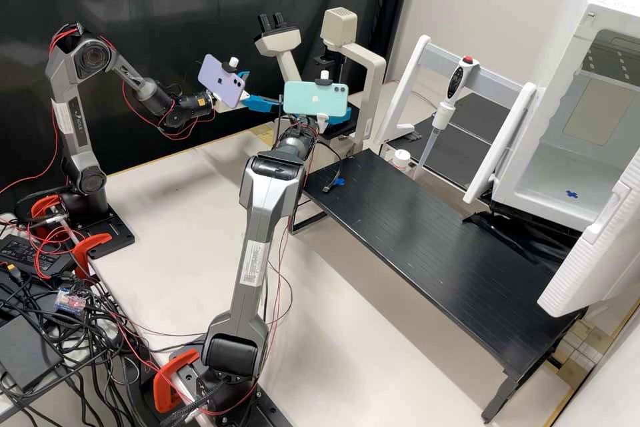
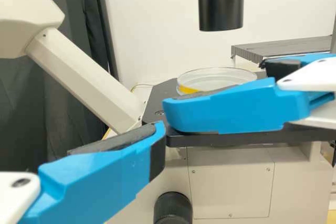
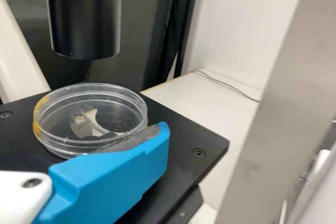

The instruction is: Move the petri dish to the bench

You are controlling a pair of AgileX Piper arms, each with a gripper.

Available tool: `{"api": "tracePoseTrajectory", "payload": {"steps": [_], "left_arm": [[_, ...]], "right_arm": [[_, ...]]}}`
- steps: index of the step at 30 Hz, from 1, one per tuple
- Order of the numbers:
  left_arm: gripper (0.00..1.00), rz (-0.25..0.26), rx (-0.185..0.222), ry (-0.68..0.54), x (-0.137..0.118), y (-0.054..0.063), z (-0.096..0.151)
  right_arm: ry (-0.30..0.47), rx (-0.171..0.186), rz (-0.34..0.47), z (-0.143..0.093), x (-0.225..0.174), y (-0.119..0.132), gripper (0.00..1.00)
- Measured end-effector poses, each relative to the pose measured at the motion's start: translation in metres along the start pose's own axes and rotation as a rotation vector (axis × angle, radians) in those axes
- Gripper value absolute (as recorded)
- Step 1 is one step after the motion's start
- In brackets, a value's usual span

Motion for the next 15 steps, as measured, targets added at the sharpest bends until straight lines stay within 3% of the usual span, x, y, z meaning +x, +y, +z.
{"api": "tracePoseTrajectory", "payload": {"steps": [4, 10, 11, 15], "left_arm": [[1.0, 0.0, 0.0, 0.0, 0.0, 0.0, 0.0], [1.0, 0.0, 0.0, 0.0, 0.0, 0.0, 0.0], [1.0, 0.0, 0.0, 0.0, 0.0, 0.0, 0.0], [1.0, 0.0, 0.0, 0.0, 0.0, 0.0, 0.0]], "right_arm": [[-0.001, 0.034, -0.025, 0.004, 0.003, -0.008, 1.0], [-0.004, 0.043, -0.04, 0.008, 0.006, -0.014, 1.0], [-0.007, 0.045, -0.043, 0.009, 0.007, -0.016, 0.0], [-0.016, 0.045, -0.026, 0.01, 0.008, -0.017, 0.0]]}}
